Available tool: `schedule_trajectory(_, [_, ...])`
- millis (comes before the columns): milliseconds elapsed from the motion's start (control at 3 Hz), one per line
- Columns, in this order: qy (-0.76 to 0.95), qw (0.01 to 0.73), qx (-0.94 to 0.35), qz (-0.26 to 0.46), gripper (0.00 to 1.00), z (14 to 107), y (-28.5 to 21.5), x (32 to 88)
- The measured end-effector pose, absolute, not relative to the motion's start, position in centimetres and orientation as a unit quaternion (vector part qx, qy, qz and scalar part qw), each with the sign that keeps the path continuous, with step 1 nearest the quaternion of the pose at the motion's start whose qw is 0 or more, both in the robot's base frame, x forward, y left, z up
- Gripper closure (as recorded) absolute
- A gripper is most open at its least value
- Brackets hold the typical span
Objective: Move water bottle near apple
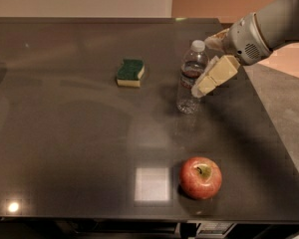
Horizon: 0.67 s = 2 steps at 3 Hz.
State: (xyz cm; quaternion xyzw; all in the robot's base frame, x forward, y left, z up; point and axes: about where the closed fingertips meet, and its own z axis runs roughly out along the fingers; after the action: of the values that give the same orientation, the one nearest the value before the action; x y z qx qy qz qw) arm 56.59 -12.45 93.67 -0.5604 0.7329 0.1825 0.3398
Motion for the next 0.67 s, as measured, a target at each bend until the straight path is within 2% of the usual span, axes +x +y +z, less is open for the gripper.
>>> schedule_trajectory(333, [0.725,0.347,-0.562,0.197,0.18,93.64,-11.59,56.82])
schedule_trajectory(667, [0.720,0.351,-0.562,0.206,0.41,93.76,-11.43,56.93])
